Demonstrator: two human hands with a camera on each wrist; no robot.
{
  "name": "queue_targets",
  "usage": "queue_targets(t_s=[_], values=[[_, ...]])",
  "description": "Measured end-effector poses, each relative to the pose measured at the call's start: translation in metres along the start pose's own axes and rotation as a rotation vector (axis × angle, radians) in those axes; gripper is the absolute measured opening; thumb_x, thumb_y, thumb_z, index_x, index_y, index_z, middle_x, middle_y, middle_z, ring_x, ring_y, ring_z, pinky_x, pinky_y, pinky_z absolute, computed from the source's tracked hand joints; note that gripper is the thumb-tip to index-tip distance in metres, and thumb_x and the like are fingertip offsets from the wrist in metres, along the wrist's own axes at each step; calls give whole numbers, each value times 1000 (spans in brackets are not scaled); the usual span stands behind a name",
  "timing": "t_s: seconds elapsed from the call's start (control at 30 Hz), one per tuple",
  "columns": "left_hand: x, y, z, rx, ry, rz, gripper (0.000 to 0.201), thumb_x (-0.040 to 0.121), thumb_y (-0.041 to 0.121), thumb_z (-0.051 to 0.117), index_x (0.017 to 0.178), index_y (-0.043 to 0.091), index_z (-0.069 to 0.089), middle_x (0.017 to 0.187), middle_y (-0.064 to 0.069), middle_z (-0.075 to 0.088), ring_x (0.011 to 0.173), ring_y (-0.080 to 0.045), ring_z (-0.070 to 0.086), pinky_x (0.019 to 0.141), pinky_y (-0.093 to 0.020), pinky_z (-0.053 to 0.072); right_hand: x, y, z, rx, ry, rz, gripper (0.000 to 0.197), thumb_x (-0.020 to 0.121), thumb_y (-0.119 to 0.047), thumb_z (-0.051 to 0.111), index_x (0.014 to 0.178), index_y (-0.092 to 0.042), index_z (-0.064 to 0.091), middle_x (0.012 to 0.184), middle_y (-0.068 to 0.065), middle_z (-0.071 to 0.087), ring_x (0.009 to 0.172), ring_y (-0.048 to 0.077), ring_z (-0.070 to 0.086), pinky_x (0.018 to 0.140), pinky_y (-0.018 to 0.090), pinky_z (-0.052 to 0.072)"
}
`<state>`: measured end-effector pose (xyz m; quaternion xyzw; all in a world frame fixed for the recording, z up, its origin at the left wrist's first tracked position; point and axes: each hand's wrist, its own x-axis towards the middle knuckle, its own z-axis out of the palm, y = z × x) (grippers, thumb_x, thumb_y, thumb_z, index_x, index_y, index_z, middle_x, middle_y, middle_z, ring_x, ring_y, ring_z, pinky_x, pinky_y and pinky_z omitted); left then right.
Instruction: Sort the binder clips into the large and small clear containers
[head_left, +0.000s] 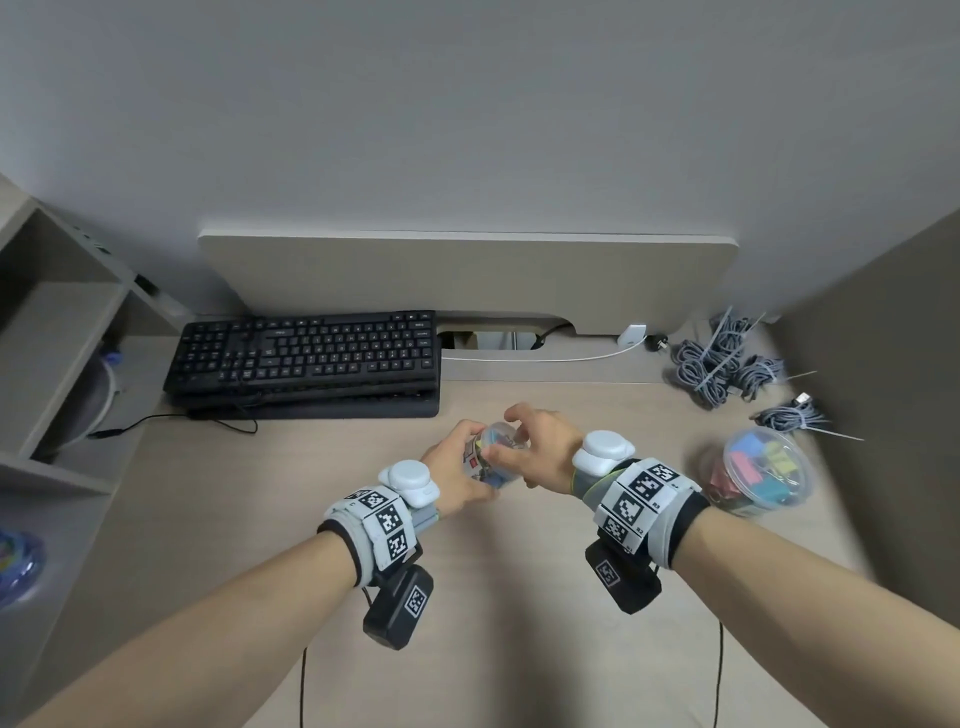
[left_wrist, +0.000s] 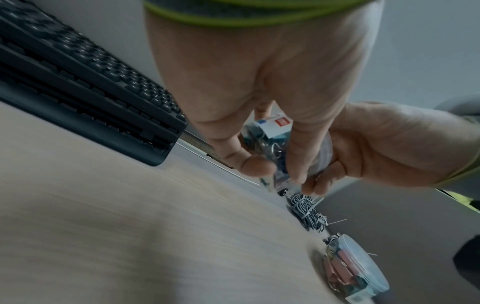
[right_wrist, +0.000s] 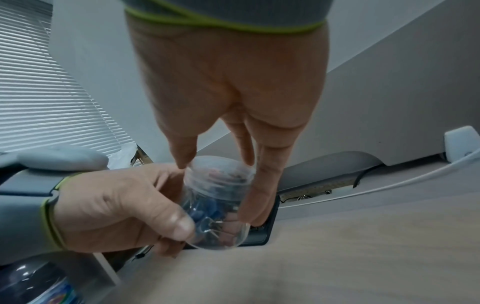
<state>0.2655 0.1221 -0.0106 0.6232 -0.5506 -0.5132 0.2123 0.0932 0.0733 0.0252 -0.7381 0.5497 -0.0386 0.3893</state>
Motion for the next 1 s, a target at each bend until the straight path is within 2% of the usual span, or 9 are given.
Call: queue_targets(t_s=[0.13, 0.27, 0.37, 0.43, 0.53, 0.63, 0.73, 0.87, 1.0], values=[[6, 10, 12, 11, -1, 20, 60, 70, 8, 79, 121, 23, 52, 91, 9, 63, 76, -7, 58, 57, -11, 42, 0, 8, -6, -58, 33, 45, 57, 85, -52, 58, 121, -8, 55, 103, 10, 68, 70, 24, 58, 73, 40, 56], [22, 19, 36, 47, -53, 31, 62, 69, 12, 82, 120, 24, 49, 97, 4, 66, 86, -19, 63, 74, -30, 53, -7, 30, -10, -43, 51, 133, 44, 82, -51, 57, 103, -11, 59, 94, 8, 64, 72, 29, 63, 68, 41, 56], [37, 24, 65, 113, -128, 56, 69, 68, 17, 84, 125, 28, 47, 104, 1, 68, 93, -22, 66, 83, -40, 56, -18, 63, -12, 81, 74, 239, 47, 79, -50, 59, 111, -15, 57, 102, 8, 59, 81, 31, 64, 71, 42, 56], [44, 26, 82, 195, -206, 51, 86, 71, 22, 84, 141, 29, 35, 115, 0, 66, 98, -24, 66, 84, -34, 54, -30, 85, -11, 114, 79, 305, 55, 75, -50, 61, 119, -17, 55, 108, 8, 57, 88, 30, 63, 76, 40, 56], [53, 26, 113, 295, -299, -29, 102, 75, 24, 83, 153, 27, 18, 127, 1, 58, 95, -24, 63, 72, -25, 47, -56, 127, -13, -20, 45, 394, 70, 64, -57, 56, 123, -21, 51, 108, 2, 48, 95, 31, 60, 83, 38, 51], [63, 22, 136, 417, -342, -72, 88, 78, 31, 80, 150, 25, 29, 135, -2, 54, 96, -21, 57, 81, -27, 48, -85, 177, -13, -143, -10, 468, 58, 74, -56, 58, 117, -18, 48, 107, 2, 42, 92, 32, 60, 79, 39, 50], [74, 22, 150, 479, -402, -115, 66, 81, 36, 76, 138, 22, 46, 127, 0, 59, 106, -20, 60, 96, -34, 49, -111, 220, -16, -222, -21, 582, 43, 86, -49, 51, 112, -15, 46, 114, 7, 43, 94, 34, 61, 75, 38, 48], [82, 26, 161, 468, -401, -116, 50, 83, 38, 73, 126, 20, 55, 103, 6, 63, 93, -21, 68, 90, -36, 55, -130, 251, -17, -268, -41, 657, 40, 91, -35, 50, 123, -14, 41, 127, 8, 40, 107, 34, 54, 80, 40, 49], [83, 35, 164, 427, -359, -96, 37, 86, 28, 71, 119, 16, 60, 96, 4, 68, 78, -18, 68, 87, -34, 56, -122, 245, -19, -330, -51, 653, 49, 89, -40, 56, 129, -19, 38, 131, 1, 41, 116, 29, 48, 85, 40, 45]])
